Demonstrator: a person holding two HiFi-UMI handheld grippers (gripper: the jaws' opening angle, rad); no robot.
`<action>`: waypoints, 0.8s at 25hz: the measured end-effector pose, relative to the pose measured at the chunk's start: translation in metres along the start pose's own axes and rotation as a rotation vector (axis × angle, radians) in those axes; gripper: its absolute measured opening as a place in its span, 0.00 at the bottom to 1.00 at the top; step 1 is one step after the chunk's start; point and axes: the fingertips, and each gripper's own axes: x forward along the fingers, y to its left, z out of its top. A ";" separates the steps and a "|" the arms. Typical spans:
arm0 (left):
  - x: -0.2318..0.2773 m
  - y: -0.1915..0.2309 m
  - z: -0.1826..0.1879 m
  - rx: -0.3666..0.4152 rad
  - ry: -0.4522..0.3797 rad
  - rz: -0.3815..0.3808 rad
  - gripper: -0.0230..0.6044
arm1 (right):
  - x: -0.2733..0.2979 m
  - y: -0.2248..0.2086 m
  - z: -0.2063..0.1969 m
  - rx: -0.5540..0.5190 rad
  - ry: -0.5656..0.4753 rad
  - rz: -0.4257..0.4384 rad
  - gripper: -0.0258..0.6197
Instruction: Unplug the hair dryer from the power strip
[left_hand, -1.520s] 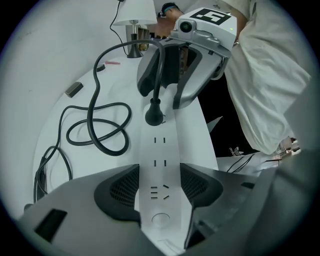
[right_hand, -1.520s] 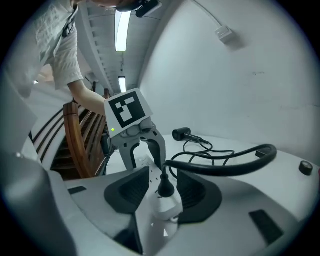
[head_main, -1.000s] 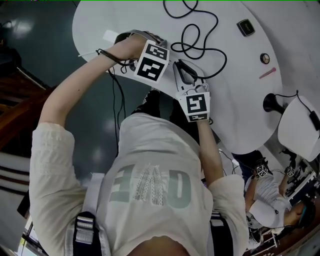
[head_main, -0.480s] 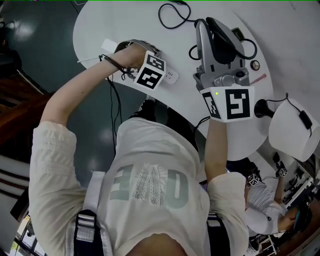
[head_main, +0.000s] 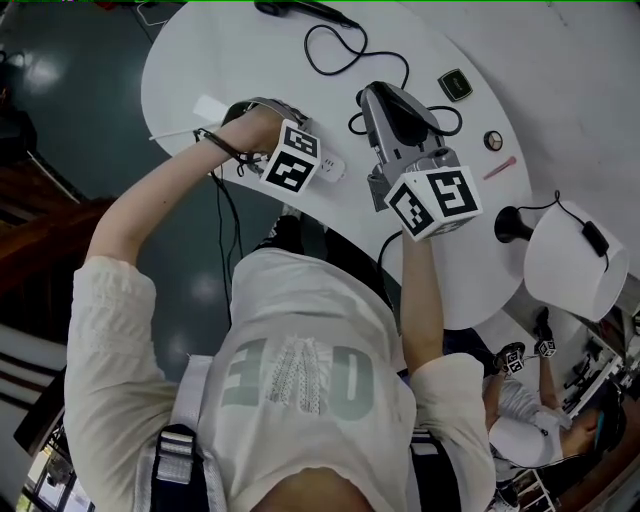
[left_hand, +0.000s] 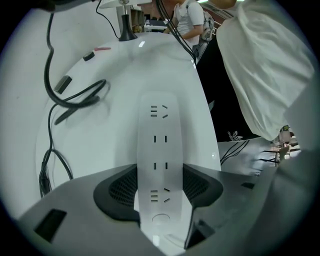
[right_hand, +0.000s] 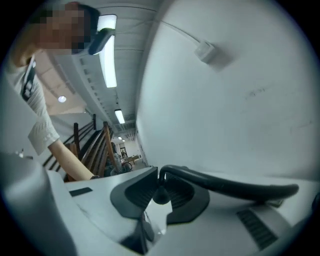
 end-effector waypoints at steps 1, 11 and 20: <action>0.000 0.000 0.000 -0.001 0.000 0.001 0.45 | 0.005 -0.006 -0.010 0.079 0.028 0.002 0.12; 0.000 0.002 0.003 -0.007 -0.028 0.001 0.45 | 0.029 -0.048 -0.117 0.557 0.251 -0.070 0.13; -0.001 0.000 0.002 -0.010 -0.043 0.003 0.45 | 0.013 -0.057 -0.172 0.559 0.339 -0.183 0.27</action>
